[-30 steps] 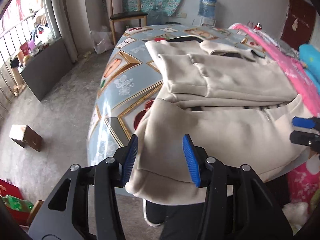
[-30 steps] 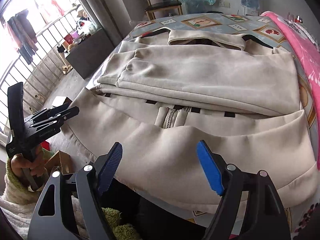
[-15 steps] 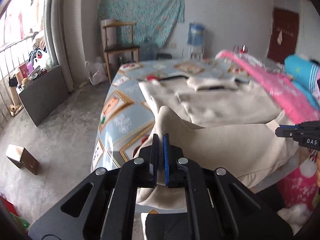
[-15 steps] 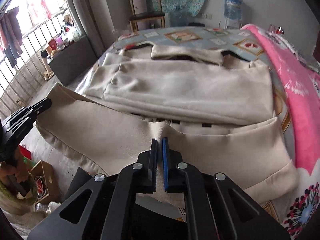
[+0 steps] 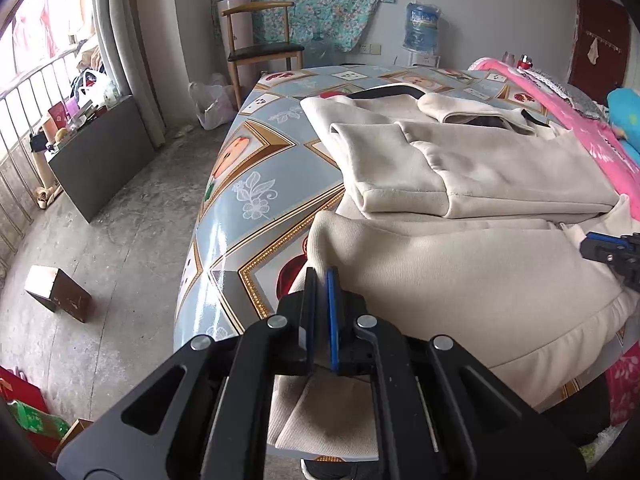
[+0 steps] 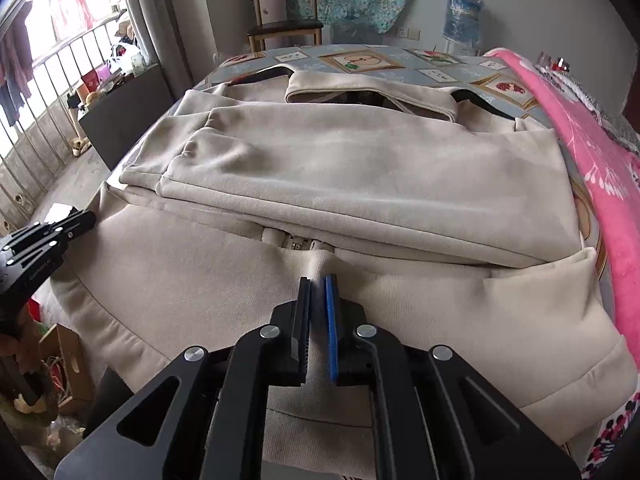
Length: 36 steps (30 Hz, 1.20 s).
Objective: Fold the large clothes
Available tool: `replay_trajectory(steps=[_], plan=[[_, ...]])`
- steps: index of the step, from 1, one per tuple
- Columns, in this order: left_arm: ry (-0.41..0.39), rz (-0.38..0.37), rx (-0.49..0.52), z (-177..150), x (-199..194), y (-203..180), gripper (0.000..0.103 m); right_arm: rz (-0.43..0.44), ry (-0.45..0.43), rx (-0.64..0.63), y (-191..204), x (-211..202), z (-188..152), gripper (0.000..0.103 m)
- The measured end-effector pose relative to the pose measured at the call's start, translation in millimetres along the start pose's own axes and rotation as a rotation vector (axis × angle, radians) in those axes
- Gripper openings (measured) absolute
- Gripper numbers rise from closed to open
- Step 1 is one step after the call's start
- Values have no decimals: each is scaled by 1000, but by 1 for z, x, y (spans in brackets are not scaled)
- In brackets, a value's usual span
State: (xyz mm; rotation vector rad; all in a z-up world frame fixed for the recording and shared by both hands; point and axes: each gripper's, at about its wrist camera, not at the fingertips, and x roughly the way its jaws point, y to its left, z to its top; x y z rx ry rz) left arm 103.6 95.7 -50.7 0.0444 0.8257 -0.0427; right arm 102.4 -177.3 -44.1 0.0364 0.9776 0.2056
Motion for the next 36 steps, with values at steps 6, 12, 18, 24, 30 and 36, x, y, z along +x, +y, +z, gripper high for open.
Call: replay_trajectory(steps=[6,12,18,24,30,36], plan=[[-8,-5,-1,2,-7,3,5,-11,-61,135,-52,-50,-7,37],[-27,1,12,2,-19,2,5,195,-33,134,-38,-52,4,49],[-54,-22,7,7,-36,2,5,247,45,-87,40,-10,18,49],[-56,-71,-20,8,-40,8,5,243,76,-238,82,17,26,49],[-20,-97,-35,6,-30,12,9,105,102,-329,90,30,18,20],[-10,-133,-64,5,-23,17,10,76,58,-316,89,16,21,3]])
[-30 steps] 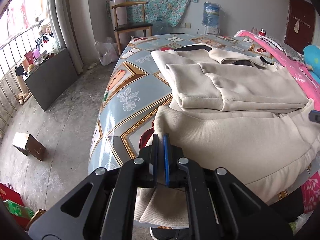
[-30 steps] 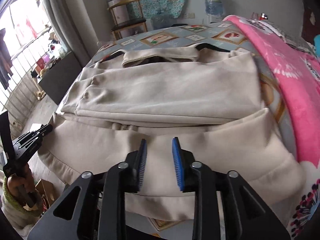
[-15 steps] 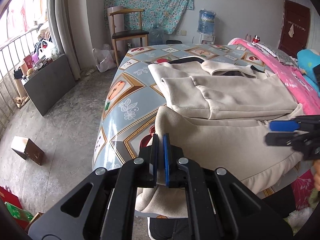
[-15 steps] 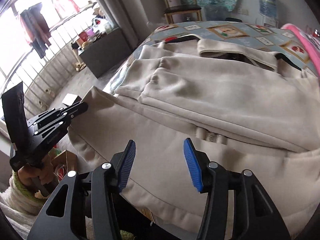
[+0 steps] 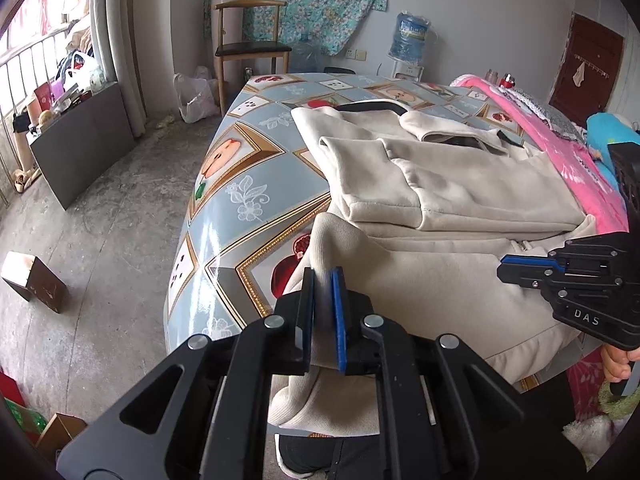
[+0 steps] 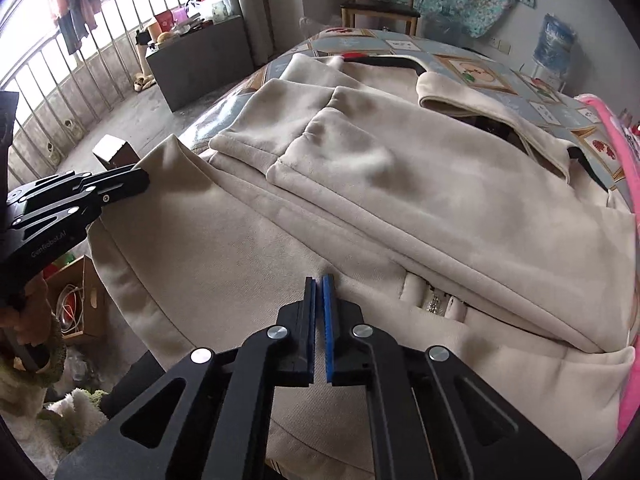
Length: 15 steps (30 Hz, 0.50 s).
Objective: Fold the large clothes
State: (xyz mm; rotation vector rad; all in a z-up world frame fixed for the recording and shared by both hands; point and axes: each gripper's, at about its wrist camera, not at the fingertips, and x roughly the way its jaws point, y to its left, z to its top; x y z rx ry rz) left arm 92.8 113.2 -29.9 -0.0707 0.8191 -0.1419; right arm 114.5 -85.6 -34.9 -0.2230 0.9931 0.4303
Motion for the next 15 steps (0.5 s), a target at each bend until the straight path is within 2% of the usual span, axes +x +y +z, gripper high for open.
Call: replay_trajectory(steps=[5,8,10,13,15], plan=[[-72,8,3,6,-16,2,11,-80,-83,6,2,-20,14,3],[-124,26,17,12,-27,-1,12,-90,-53,7,-1,-6,16,3],[-136,-36,18,16,-31,-6,12,-95,-25,0,-1,8,13,3],[-70,-156,56,17,-18,-28,12,-101,-11,1,-2,22,10,3],[3,-177,106,12,1,-49,12,-79,-19,33,-7,22,10,3]])
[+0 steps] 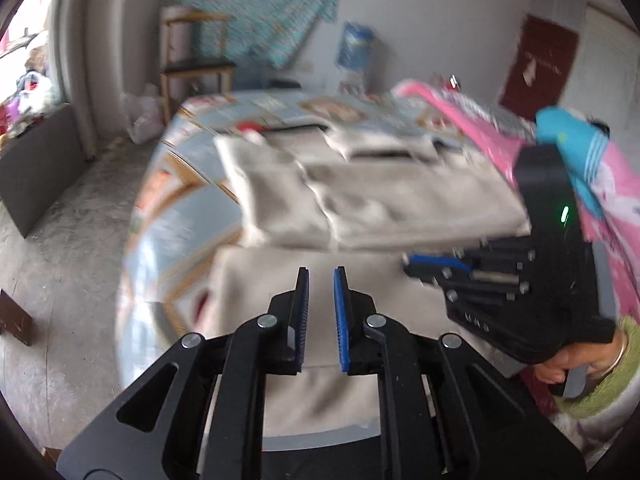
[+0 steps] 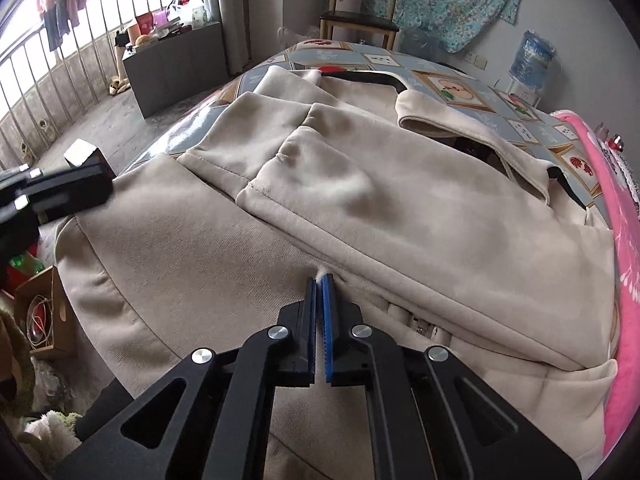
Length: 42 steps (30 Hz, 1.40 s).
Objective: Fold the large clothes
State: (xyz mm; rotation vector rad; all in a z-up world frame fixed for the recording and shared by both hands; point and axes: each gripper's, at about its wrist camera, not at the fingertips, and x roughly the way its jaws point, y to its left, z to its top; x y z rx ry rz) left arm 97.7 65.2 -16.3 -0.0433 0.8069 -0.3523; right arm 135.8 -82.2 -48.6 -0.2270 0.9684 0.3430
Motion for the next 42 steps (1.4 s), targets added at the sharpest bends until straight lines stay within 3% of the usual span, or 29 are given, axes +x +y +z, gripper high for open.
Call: replay_trajectory(steps=[4,6,7,10,12,19,21,22,27,31,37,39,42], plan=[[115,25,65,-9,40,-22,12,128,7,117,-24,-2,-2,3],[117,53,69,-10,46,-24,10,182,-24,188,-45,-21,-7,4],[124,54,65,-9,46,-23,9,159,-42,206,-53,-33,-11,8],[128,55,39,-9,45,-19,6,115,-68,260,-84,-64,-28,39],[131,59,31,-10,43,-17,5,119,-45,294,-99,-70,-41,45],[127,124,61,-10,45,-24,2,112,53,292,-103,-29,-62,44],[125,138,64,-10,45,-25,0,53,43,225,-91,-29,-60,25],[123,139,63,-10,45,-25,0,75,48,226,-90,-29,-60,6],[88,106,44,-2,32,-27,0,47,-21,227,-92,-44,-52,5],[55,10,105,14,24,-57,0,46,-44,250,-96,-35,-46,5],[170,-47,253,4,67,-116,0,24,-66,286,-101,-24,-51,5],[188,-23,250,-1,76,-118,0,65,-75,335,-117,-35,-57,5],[202,-27,229,0,78,-115,0,-3,-114,382,-154,-73,-74,15]])
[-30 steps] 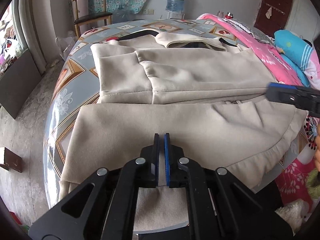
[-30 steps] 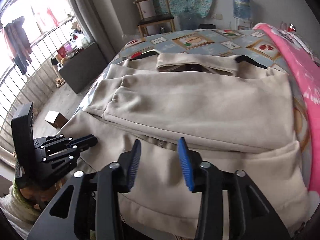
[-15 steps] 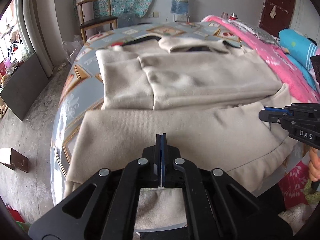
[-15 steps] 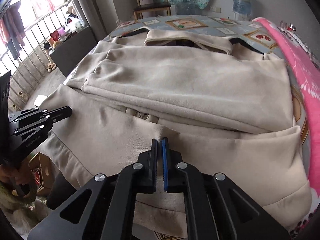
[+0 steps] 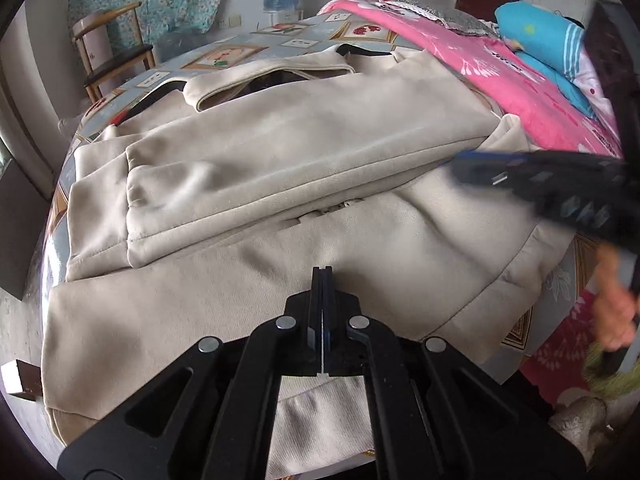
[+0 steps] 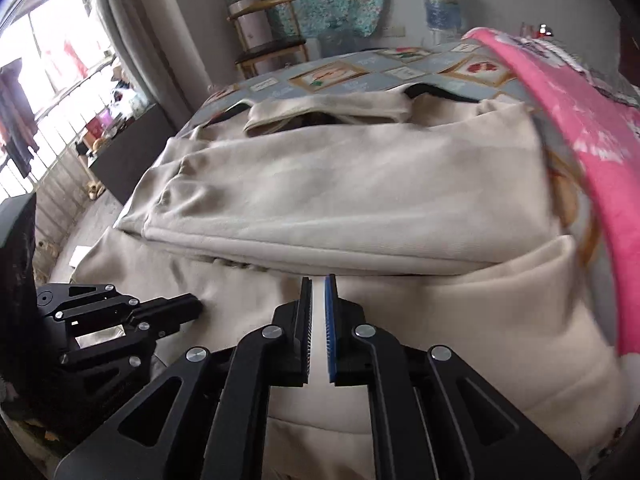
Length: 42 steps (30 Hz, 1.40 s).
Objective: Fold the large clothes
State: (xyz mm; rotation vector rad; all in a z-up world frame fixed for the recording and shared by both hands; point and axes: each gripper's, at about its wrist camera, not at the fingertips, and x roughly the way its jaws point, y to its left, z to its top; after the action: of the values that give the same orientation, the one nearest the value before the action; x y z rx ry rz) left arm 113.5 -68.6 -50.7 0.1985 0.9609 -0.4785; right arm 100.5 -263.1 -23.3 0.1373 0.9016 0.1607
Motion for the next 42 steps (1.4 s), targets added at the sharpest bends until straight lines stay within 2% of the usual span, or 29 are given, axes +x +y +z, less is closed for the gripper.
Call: replay_trajectory(steps=[2,5,7,9,11,15,19,22,24,27,30,34,39,42], plan=[[0,2,3,-1,0,0,0,-32,-1,34,-25,-13,-2,44],[-3,21,14,1,1,-3,0,-119,57,29,-51,-7,-8,46],[-2,28,12,1,1,-3,0,-131,89,2,-54,4,-13,46],[-3,27,6,2,0,-3,0,-174,65,-44,-50,12,-17,41],[-6,25,7,1,0,-2,0,-202,51,-70,-45,12,-14,7],[-6,30,10,2,1,-3,0,-188,-8,-20,-50,1,0,6],[-7,36,13,3,1,-4,0,-191,1,17,-65,21,2,4],[-5,37,16,3,0,-4,0,-174,-15,33,-67,20,1,3],[-4,37,18,3,0,-4,0,-142,-20,66,-74,7,2,3],[-7,34,13,3,0,-4,0,-146,-53,109,-85,-24,3,3],[-14,27,5,2,0,-3,0,-68,-50,115,-79,-35,2,7],[-22,17,-5,1,0,-1,0,-11,-7,76,-49,-18,0,8],[-36,-25,-51,-1,-1,7,0,232,23,-3,15,-5,-1,8],[-51,-104,-154,-3,-3,25,0,300,52,-76,50,7,-4,8]])
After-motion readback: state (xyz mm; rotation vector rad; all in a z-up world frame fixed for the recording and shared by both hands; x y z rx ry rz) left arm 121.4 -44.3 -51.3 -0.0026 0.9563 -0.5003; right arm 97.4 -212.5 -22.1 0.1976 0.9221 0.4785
